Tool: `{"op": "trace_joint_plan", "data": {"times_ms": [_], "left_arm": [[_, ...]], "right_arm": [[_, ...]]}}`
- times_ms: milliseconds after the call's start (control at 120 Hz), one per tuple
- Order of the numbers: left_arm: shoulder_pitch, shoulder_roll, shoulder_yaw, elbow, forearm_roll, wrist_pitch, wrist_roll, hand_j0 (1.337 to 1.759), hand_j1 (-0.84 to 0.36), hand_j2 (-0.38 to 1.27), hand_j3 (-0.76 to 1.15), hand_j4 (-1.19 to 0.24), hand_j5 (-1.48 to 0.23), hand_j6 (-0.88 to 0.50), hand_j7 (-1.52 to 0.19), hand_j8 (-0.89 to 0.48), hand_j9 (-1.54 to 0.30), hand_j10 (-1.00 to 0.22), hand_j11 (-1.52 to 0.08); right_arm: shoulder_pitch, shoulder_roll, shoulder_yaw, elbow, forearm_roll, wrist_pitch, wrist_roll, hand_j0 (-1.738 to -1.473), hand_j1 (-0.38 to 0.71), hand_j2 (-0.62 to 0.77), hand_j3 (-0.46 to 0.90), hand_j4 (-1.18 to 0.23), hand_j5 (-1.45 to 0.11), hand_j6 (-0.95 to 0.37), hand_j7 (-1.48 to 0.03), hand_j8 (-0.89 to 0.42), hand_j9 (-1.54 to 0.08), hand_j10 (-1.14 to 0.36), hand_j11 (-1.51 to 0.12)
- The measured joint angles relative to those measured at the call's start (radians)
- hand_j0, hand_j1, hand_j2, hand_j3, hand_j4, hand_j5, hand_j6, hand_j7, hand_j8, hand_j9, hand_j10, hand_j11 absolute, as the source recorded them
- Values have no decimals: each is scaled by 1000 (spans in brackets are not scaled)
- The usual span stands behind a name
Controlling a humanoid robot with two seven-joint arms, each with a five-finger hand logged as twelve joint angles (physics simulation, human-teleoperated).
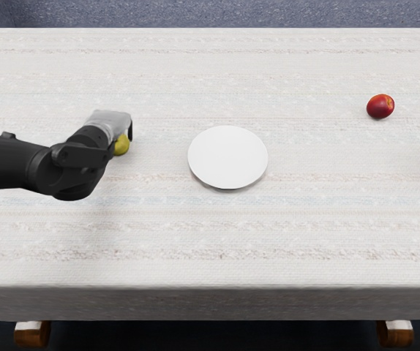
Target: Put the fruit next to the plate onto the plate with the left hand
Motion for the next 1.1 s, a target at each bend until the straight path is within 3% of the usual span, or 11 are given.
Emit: {"op": "trace_joint_plan", "data": {"times_ms": [42,158,350,467,675,725,800,858,900,967,1100], "left_arm": [[6,0,-1,3,3,0,0,1654,-266,148,0,-649,-686,-479,-746,-476,-789,-600,-788],[12,-4,0,9,-1,1,1,1653,-292,234,0,-642,-758,-444,-829,-469,-873,-660,-871],[15,-6,0,13,-5,-6,5,1646,-419,373,170,-458,-1006,-243,-1032,-306,-1053,-767,-1053],[13,-5,-2,10,-8,-10,6,1651,-413,343,207,-407,-1101,-184,-1101,-260,-1107,-802,-1108],[-44,36,-20,-37,-20,-22,4,1650,-272,352,73,-512,-1179,-281,-1164,-374,-1141,-839,-1142],[-63,50,-30,-59,-26,-25,4,1651,-306,460,57,-524,-1185,-284,-1166,-382,-1143,-845,-1145],[-84,72,-54,-99,-32,-28,4,1652,-302,459,40,-533,-1184,-300,-1166,-390,-1145,-852,-1146],[-100,90,-80,-133,-35,-30,3,1653,-340,609,30,-539,-1189,-294,-1159,-407,-1146,-855,-1147],[-110,100,-102,-157,-38,-34,3,1653,-333,570,24,-554,-1177,-348,-1158,-398,-1148,-857,-1149],[-120,106,-142,-191,-41,-40,3,1653,-364,688,18,-563,-1193,-333,-1176,-390,-1148,-860,-1149],[-137,94,-234,-225,-42,-52,2,1654,-364,702,9,-594,-1195,-359,-1175,-427,-1152,-861,-1154]], "right_arm": [[0,0,0,0,0,0,0,-1658,-310,-7,0,-33,-43,-33,-43,-33,-43,-33,-43],[0,0,0,0,0,0,0,-1658,-310,-7,0,-33,-43,-33,-43,-33,-43,-33,-43],[0,0,0,0,0,0,0,-1658,-310,-7,0,-33,-43,-33,-43,-33,-43,-33,-43],[0,0,0,0,0,0,0,-1658,-310,-7,0,-33,-43,-33,-43,-33,-43,-33,-43],[0,0,0,0,0,0,0,-1658,-310,-7,0,-33,-43,-33,-43,-33,-43,-33,-43],[0,0,0,0,0,0,0,-1658,-310,-7,0,-33,-43,-33,-43,-33,-43,-33,-43],[0,0,0,0,0,0,0,-1658,-310,-7,0,-33,-43,-33,-43,-33,-43,-33,-43],[0,0,0,0,0,0,0,-1658,-310,-7,0,-33,-43,-33,-43,-33,-43,-33,-43],[0,0,0,0,0,0,0,-1658,-310,-7,0,-33,-43,-34,-43,-33,-43,-33,-43],[0,0,0,0,0,0,0,-1658,-310,-7,0,-33,-43,-34,-43,-33,-43,-33,-43],[0,0,0,0,0,0,0,-1658,-310,-7,0,-33,-43,-34,-43,-33,-43,-33,-43]]}}
